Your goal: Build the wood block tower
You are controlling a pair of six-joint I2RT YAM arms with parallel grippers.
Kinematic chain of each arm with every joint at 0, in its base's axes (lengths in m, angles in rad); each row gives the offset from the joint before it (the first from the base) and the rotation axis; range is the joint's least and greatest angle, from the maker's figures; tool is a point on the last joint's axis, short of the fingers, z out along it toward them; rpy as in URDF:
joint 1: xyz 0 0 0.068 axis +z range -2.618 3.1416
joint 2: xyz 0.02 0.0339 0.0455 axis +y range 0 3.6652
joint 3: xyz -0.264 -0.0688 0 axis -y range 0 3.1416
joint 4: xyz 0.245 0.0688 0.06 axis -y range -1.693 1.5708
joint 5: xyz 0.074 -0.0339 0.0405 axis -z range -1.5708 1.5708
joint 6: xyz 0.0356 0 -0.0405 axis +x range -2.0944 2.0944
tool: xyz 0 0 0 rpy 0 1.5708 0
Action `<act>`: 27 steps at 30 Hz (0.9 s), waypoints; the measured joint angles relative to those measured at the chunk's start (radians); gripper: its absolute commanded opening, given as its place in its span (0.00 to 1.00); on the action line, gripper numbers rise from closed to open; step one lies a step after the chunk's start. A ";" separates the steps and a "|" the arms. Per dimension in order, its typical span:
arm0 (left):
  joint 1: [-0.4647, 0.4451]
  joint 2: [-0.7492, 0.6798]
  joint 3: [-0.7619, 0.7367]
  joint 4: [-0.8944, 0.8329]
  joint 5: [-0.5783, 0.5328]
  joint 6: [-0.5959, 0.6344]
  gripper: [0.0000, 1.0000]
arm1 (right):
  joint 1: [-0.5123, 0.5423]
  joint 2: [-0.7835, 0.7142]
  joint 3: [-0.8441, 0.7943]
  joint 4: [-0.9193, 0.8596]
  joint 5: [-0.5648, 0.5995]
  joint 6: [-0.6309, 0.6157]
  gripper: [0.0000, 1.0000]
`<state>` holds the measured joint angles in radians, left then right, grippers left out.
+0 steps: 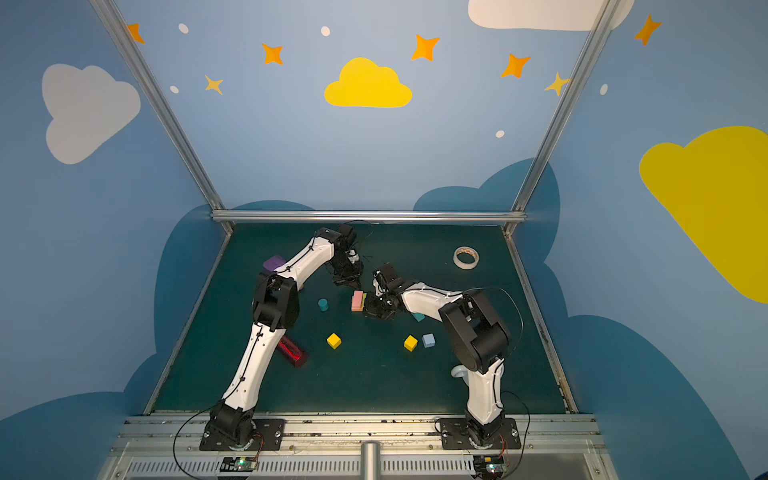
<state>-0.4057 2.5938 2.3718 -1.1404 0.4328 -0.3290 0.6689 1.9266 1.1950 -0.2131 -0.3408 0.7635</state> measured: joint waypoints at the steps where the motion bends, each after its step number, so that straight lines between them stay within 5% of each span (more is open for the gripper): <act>1: 0.000 0.000 0.000 0.000 0.000 0.000 0.05 | 0.000 0.001 0.000 0.000 0.000 0.000 0.00; 15: -0.003 -0.002 0.000 0.000 -0.001 0.000 0.05 | 0.000 0.007 0.000 0.000 0.000 0.004 0.00; 27: -0.002 -0.011 0.026 -0.002 -0.021 -0.008 0.20 | 0.000 0.004 0.000 -0.001 -0.001 0.004 0.00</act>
<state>-0.4076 2.5828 2.3978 -1.1423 0.4118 -0.3370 0.6689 1.9305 1.1950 -0.2142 -0.3416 0.7673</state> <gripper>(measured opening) 0.189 0.048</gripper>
